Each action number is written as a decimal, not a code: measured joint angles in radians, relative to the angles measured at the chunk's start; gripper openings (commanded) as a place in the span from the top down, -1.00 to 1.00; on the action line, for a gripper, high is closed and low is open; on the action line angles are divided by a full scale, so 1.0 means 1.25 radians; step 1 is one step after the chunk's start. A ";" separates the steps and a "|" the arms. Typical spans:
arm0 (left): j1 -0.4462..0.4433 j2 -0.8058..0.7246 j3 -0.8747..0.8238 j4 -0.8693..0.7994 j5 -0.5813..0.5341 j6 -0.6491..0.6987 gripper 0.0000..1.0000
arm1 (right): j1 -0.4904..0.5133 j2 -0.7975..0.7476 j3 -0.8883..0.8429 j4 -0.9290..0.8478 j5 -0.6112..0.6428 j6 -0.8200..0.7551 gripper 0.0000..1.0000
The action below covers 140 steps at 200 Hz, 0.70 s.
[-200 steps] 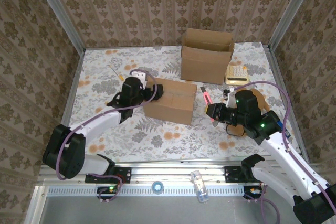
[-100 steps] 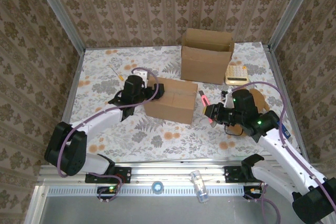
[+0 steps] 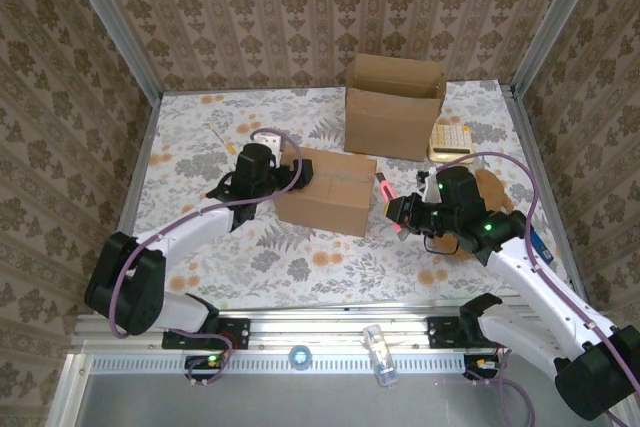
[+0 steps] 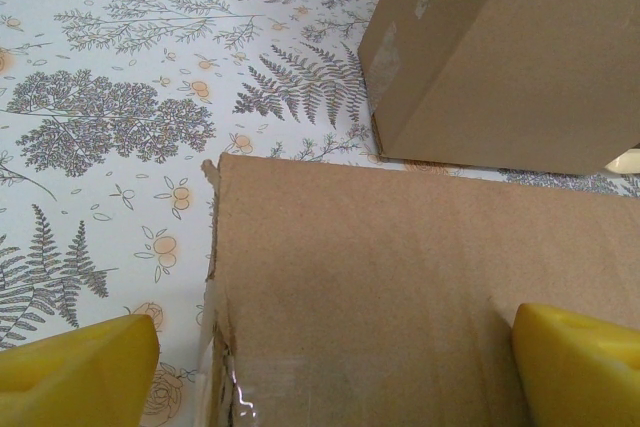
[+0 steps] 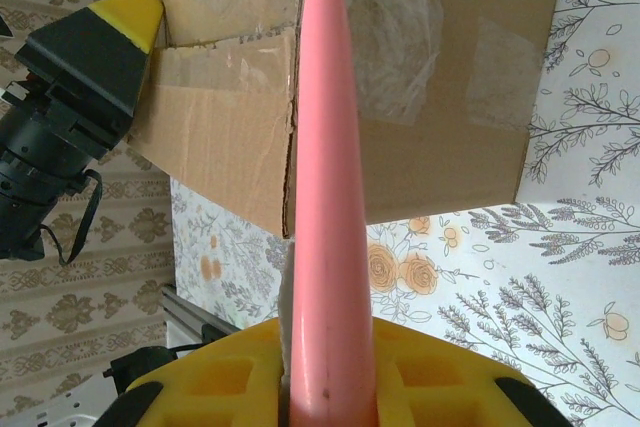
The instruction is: Unpack the express box
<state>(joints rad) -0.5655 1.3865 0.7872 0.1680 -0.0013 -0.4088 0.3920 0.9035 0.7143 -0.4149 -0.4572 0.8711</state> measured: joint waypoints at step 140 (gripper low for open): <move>-0.001 0.000 0.000 -0.002 0.000 -0.002 -0.81 | 0.002 0.002 0.021 -0.004 0.025 -0.003 1.00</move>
<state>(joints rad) -0.5663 1.3869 0.7876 0.1661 -0.0013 -0.4110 0.3939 0.9058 0.7406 -0.4202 -0.4263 0.8673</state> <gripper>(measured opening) 0.905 0.176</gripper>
